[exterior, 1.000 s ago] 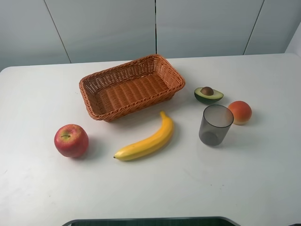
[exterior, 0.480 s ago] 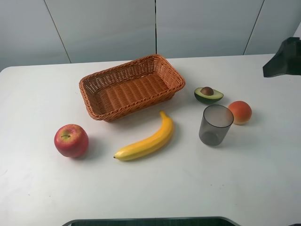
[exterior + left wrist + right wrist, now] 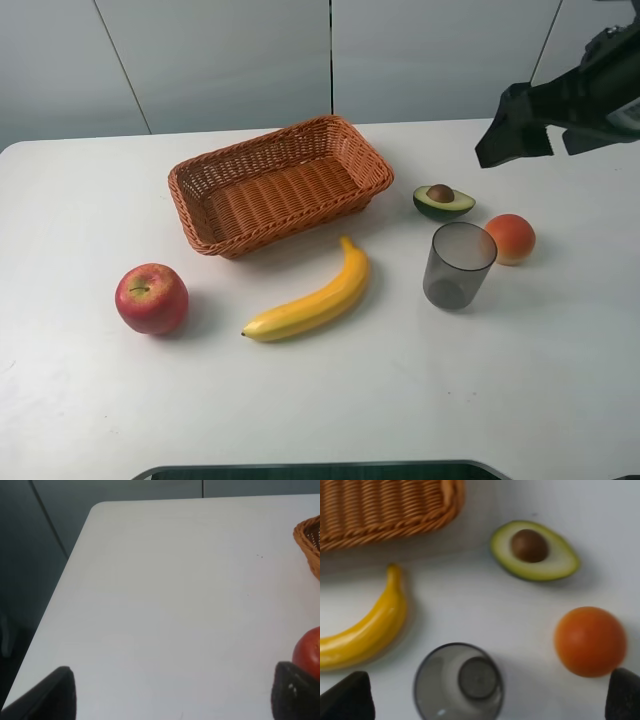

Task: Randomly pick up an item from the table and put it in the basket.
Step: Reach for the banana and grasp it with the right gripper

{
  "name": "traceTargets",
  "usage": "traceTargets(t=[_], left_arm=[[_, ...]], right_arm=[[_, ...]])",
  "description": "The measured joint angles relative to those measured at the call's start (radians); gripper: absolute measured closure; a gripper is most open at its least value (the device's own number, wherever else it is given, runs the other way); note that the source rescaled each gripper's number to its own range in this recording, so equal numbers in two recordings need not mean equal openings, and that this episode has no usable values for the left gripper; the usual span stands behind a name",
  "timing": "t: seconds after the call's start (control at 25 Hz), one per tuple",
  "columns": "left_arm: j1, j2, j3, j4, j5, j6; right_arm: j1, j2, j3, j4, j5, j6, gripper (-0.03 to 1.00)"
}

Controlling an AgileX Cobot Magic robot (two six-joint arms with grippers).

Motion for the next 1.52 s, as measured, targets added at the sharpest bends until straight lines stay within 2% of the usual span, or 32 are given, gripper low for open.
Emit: traceTargets(t=[0.32, 0.6, 0.88, 1.2, 1.52], left_arm=[[0.000, 0.000, 0.000, 0.000, 0.000, 0.000], [0.000, 0.000, 0.000, 0.000, 0.000, 0.000], [0.000, 0.000, 0.000, 0.000, 0.000, 0.000], [0.000, 0.000, 0.000, 0.000, 0.000, 0.000], [0.000, 0.000, 0.000, 0.000, 0.000, 0.000]], right_arm=[[0.168, 0.011, -0.007, 0.000, 0.008, -0.049, -0.03], [0.242, 0.011, -0.015, 0.009, 0.040, -0.117, -0.03], [0.306, 0.030, -0.019, 0.029, 0.089, -0.245, -0.03], [0.415, 0.126, -0.019, 0.024, 0.097, -0.496, -0.03], [0.491, 0.301, -0.036, 0.024, 0.046, -0.554, -0.03]])
